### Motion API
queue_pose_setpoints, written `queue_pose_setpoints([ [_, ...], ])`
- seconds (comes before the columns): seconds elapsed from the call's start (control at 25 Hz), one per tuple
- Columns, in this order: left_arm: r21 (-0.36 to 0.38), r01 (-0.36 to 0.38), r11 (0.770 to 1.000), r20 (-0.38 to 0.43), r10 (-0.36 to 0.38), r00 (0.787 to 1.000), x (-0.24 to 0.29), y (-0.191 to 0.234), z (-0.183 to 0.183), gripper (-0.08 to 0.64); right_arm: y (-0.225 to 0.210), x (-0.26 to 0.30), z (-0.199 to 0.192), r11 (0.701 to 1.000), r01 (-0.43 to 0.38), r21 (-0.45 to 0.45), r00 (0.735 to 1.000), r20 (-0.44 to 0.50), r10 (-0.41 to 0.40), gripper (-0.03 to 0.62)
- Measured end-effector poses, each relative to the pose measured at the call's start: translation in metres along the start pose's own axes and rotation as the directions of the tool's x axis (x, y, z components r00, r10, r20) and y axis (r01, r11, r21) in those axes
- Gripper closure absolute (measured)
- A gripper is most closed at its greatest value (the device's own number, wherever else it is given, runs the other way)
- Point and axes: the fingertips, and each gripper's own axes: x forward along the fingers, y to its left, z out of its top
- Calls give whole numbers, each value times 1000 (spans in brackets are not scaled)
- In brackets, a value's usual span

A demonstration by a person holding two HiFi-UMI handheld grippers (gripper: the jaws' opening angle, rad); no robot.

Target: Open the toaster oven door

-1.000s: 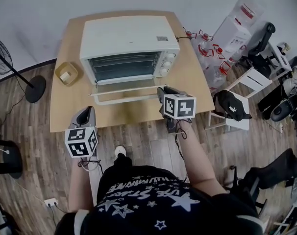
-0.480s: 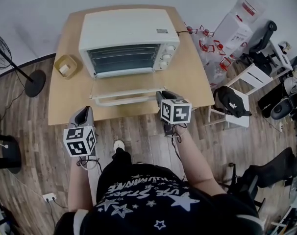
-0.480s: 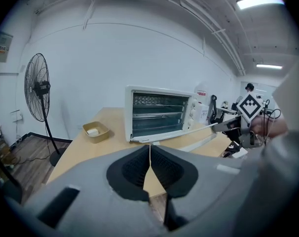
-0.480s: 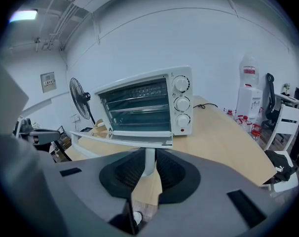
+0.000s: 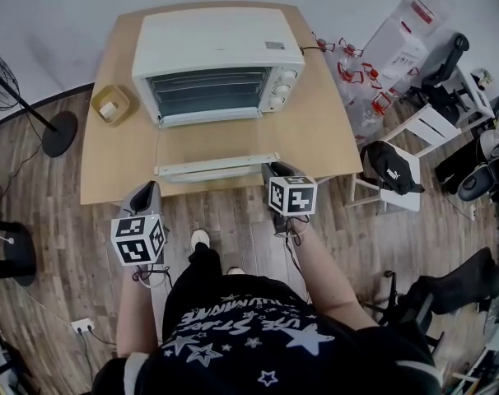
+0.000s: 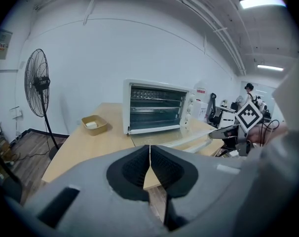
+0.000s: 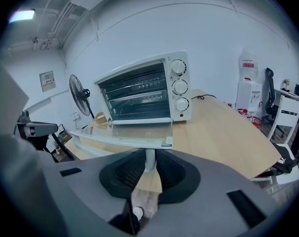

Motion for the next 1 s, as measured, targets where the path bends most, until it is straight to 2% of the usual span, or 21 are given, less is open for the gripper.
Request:
queue_pose_setpoints([
  [0.56, -7, 17, 1000, -40, -17, 999, 5, -7, -18, 537, -8, 18, -48, 1000, 10, 11, 998, -60, -9, 522],
  [1.0, -19, 21, 1000, -62, -22, 998, 6, -2, -28, 537, -10, 26, -59, 999, 35, 19, 997, -74, -34, 523],
])
